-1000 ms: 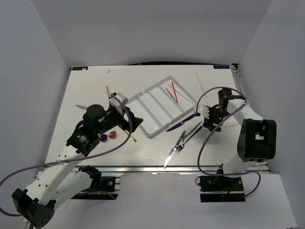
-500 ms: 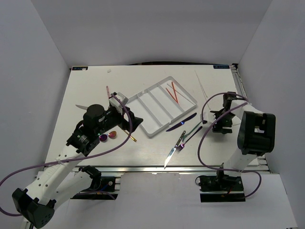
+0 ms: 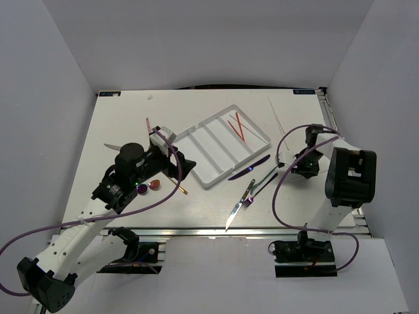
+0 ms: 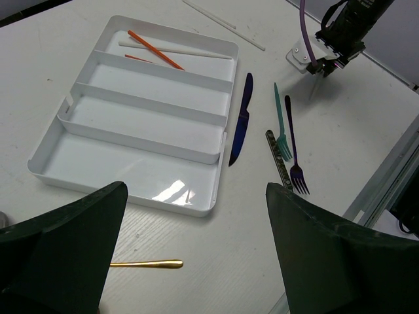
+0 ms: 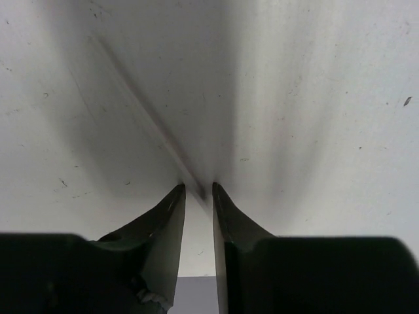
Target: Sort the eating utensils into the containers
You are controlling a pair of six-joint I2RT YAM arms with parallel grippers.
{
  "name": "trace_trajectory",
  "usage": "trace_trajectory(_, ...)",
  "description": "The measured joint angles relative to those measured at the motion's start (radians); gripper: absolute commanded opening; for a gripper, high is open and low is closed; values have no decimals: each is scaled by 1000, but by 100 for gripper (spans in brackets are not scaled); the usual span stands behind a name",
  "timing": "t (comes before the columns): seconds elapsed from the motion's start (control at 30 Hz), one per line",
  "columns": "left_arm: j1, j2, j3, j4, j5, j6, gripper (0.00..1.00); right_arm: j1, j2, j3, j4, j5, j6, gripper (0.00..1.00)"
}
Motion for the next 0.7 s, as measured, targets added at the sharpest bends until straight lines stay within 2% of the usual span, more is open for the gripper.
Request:
trace_trajectory(0.13,0,0,0,2,-2,2,98,0,6,9,6,-8,27,13)
trace_trajectory(0.23,0,0,0,2,-2,2,98,-3,8,16,13,-19,60,7)
trace_trajectory(0.4,0,0,0,2,-2,2,98,-15,-2,18,13,-55,99,6)
trace_trajectory(0.57,0,0,0,2,-2,2,98,-14,-32,61,-63,-188,146,5)
trace_trajectory(0.7,0,0,0,2,-2,2,98,4,-71,179,-146,-328,224,4)
